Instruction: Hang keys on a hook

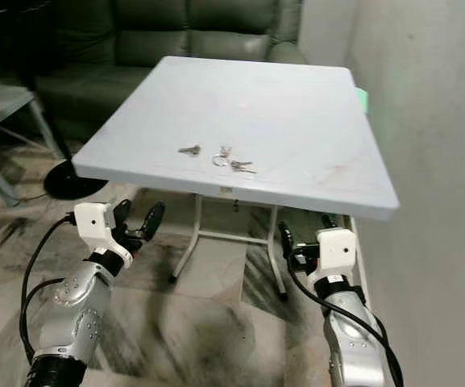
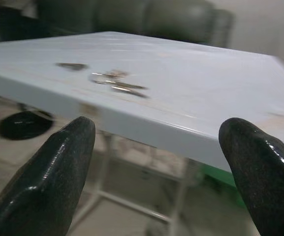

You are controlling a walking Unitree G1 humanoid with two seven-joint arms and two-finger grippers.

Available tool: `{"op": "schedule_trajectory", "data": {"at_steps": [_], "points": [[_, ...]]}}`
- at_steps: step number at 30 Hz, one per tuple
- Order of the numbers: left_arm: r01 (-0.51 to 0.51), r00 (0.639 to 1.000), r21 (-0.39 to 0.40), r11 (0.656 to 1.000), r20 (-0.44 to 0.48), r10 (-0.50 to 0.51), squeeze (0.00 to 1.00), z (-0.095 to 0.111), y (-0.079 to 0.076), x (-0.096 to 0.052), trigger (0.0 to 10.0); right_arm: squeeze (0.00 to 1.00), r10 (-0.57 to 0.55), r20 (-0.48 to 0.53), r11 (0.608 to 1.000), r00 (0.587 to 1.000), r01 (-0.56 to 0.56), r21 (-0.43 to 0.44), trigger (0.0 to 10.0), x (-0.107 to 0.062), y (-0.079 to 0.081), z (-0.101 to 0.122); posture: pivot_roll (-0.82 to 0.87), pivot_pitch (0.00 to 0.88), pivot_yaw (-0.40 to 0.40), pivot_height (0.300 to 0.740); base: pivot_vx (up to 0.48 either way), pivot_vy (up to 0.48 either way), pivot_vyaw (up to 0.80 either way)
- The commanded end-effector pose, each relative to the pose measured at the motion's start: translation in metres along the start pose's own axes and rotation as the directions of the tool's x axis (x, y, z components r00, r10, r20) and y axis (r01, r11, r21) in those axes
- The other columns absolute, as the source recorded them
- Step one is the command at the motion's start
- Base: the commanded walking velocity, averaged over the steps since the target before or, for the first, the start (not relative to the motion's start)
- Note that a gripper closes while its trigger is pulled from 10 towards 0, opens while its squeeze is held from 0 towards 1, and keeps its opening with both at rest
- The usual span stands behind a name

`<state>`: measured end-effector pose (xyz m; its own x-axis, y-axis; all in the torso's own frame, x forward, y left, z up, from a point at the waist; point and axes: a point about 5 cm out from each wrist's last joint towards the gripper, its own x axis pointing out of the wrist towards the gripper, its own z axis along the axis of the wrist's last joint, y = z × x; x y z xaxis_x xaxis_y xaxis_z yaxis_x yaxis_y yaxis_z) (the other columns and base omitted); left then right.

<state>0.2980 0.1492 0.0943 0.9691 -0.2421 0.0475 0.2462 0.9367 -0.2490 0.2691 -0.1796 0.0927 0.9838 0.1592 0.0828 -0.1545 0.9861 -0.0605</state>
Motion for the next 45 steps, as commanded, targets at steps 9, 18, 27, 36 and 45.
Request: {"op": "schedule_trajectory", "data": {"at_steps": [9, 18, 27, 36, 45], "points": [[-0.011, 1.0, 0.001, 1.0, 0.005, 0.011, 0.0, 0.0041, -0.0019, 0.0022, 10.0, 0.0, 0.01, 0.019, 1.0, 1.0, -0.01, 0.029, 10.0, 0.001, 0.0012, 0.0072, -0.01, 0.0, -0.015, 0.74, 0.0, 0.0, 0.36], [-0.018, 1.0, -0.026, 0.999, -0.004, 0.018, 0.0, 0.0034, -0.0033, 0.0036, 10.0, 0.0, 0.008, 0.015, 1.0, 1.0, -0.008, 0.027, 10.0, 0.0017, 0.0002, 0.0076, -0.01, 0.0, -0.016, 0.74, 0.0, 0.0, 0.0], [-0.023, 1.0, -0.035, 0.999, -0.002, 0.023, 0.0, 0.0045, -0.0032, 0.0043, 10.0, 0.0, 0.011, 0.012, 0.999, 1.0, -0.011, 0.033, 10.0, 0.0017, 0.0018, 0.0075, -0.01, 0.0, -0.015, 0.74, 0.0, 0.378, 0.0], [-0.024, 1.0, -0.041, 0.999, -0.003, 0.024, 0.0, 0.0045, -0.0033, 0.0048, 10.0, 0.0, 0.011, 0.011, 0.999, 1.0, -0.011, 0.036, 10.0, 0.0019, 0.0022, 0.0074, -0.01, 0.0, -0.016, 0.74, 0.0, 0.431, 0.0], [-0.023, 1.0, -0.041, 0.999, -0.003, 0.023, 0.0, 0.0047, -0.0043, 0.005, 10.0, 0.0, 0.011, 0.011, 0.999, 1.0, -0.011, 0.04, 10.0, 0.0019, 0.0033, 0.0077, -0.01, 0.0, -0.016, 0.74, 0.0, 0.428, 0.0]]}}
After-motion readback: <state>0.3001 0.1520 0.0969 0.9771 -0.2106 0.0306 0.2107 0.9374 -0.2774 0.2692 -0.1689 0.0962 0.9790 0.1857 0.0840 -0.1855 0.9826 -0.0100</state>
